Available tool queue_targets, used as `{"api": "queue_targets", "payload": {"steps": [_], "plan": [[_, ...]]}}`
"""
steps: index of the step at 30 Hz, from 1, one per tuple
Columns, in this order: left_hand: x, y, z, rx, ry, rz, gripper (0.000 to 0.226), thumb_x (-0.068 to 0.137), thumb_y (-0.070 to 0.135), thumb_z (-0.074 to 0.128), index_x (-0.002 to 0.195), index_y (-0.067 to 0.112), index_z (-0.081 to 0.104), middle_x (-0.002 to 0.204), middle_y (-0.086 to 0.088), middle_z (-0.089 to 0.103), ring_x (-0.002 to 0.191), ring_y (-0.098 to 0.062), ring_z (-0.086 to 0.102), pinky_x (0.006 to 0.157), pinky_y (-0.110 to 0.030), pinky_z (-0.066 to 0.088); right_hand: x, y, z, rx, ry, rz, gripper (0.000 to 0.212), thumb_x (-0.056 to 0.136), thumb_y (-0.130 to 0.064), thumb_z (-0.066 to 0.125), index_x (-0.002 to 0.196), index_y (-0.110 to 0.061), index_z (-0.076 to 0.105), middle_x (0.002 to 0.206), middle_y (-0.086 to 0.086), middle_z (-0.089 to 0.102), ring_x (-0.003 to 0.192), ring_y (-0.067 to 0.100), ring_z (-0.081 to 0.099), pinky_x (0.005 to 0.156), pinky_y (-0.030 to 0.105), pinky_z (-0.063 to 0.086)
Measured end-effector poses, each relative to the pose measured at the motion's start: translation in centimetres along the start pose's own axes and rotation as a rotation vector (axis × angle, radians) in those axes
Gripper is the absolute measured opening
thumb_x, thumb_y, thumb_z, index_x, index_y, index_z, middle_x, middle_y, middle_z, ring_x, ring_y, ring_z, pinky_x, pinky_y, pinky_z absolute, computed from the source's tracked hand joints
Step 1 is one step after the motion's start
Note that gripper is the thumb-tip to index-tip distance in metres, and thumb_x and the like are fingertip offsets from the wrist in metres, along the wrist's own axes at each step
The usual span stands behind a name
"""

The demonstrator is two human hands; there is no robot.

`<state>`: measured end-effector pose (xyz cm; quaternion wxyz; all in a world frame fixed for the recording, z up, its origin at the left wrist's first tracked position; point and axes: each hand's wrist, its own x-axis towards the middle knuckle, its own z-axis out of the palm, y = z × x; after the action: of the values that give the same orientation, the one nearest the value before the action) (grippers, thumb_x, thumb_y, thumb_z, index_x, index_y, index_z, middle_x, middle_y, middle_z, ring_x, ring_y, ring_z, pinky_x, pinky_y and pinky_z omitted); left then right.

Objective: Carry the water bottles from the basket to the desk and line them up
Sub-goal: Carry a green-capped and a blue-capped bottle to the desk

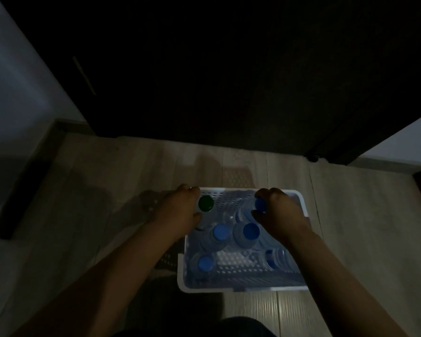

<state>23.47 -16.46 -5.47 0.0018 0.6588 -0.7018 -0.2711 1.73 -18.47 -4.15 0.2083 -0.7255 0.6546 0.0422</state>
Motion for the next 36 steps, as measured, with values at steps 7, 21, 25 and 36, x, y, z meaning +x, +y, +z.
{"api": "queue_targets", "payload": {"steps": [7,21,25,36], "plan": [[0.9,0.8,1.1,-0.101,0.004,0.009,0.041,0.084,0.027,0.066,0.12,0.012,0.053,0.126,-0.009,0.044,0.102,-0.023,0.055,0.088,-0.029,0.047,0.8,0.7,0.6,0.092,0.054,0.026,0.033,0.082,-0.017,0.069,0.112,-0.011,0.057,0.115,0.01,0.054,0.093,0.025,0.057,0.072,0.024,0.041],[-0.9,2.1,-2.5,-0.156,0.07,0.057,0.029,0.078,0.014,0.07,0.104,0.008,0.06,0.116,-0.009,0.049,0.094,-0.022,0.054,0.078,-0.025,0.043,-2.2,-0.7,-4.8,0.185,0.191,-0.035,0.026,0.077,-0.015,0.074,0.1,-0.009,0.063,0.1,0.008,0.055,0.079,0.023,0.058,0.069,0.034,0.05],[-3.4,3.9,-7.2,-0.134,0.073,0.072,0.029,0.079,0.014,0.068,0.105,0.008,0.058,0.116,-0.007,0.048,0.097,-0.02,0.054,0.079,-0.022,0.04,-4.9,-2.4,-9.3,0.221,0.193,-0.037,0.024,0.078,-0.01,0.072,0.1,-0.008,0.063,0.095,0.001,0.048,0.076,0.017,0.053,0.064,0.021,0.039],[-15.2,10.3,-23.9,-0.162,0.099,0.079,0.031,0.078,0.019,0.07,0.106,0.015,0.057,0.117,0.001,0.045,0.084,-0.005,0.044,0.074,-0.014,0.033,-15.0,-8.9,-25.6,0.187,0.146,-0.042,0.023,0.078,-0.012,0.072,0.1,-0.012,0.063,0.096,-0.002,0.049,0.077,0.011,0.05,0.059,0.009,0.034]]}}
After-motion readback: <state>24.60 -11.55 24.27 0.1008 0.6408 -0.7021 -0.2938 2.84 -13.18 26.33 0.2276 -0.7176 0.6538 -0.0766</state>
